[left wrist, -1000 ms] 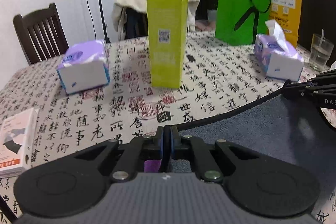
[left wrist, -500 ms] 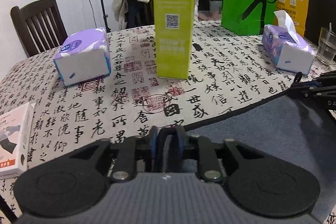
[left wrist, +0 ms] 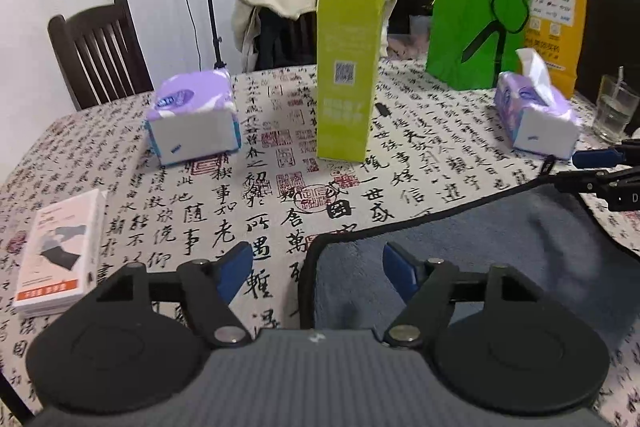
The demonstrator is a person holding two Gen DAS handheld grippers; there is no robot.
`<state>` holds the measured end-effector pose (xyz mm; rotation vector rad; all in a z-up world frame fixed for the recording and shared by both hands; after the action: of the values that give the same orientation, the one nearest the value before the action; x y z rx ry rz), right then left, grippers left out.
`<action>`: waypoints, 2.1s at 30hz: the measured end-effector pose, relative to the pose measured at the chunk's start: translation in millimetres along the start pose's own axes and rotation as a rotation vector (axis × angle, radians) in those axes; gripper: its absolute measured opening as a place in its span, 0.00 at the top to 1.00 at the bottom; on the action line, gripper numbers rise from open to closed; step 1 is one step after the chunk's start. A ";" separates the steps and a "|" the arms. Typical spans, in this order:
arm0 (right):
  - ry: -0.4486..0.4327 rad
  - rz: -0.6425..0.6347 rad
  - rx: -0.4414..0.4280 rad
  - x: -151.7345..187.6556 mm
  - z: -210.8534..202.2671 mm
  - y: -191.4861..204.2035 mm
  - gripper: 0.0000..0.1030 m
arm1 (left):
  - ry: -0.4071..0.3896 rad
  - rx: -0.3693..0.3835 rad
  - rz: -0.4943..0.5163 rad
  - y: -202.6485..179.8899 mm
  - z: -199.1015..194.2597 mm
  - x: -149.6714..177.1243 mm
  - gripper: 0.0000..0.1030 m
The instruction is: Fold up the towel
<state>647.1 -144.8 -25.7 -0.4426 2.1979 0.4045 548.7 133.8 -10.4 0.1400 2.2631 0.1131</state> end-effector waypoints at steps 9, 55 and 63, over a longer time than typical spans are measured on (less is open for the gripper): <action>-0.062 -0.007 -0.005 3.4 -64.5 12.4 0.39 | -0.062 -0.011 -0.004 -10.3 -65.3 13.5 0.24; -0.233 -0.026 -0.030 160.5 -301.2 86.6 0.00 | -0.311 -0.035 -0.032 -100.0 -284.3 157.1 0.00; -0.274 -0.023 -0.019 175.2 -326.2 96.5 0.00 | -0.335 -0.053 -0.026 -106.6 -304.8 174.9 0.00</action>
<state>280.6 -230.3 43.9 -0.3970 1.9235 0.4466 196.4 42.1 38.3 0.0933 1.9257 0.1259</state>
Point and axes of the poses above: each gripper's, at about its wrist camera, not at the fingertips, and z roughly the way its jaws point, y to its left, x to its underside, the point moved 4 cm from there along z, roughly the way its jaws point, and after that the axes turned 6 degrees about z, right-handed, at the moved point
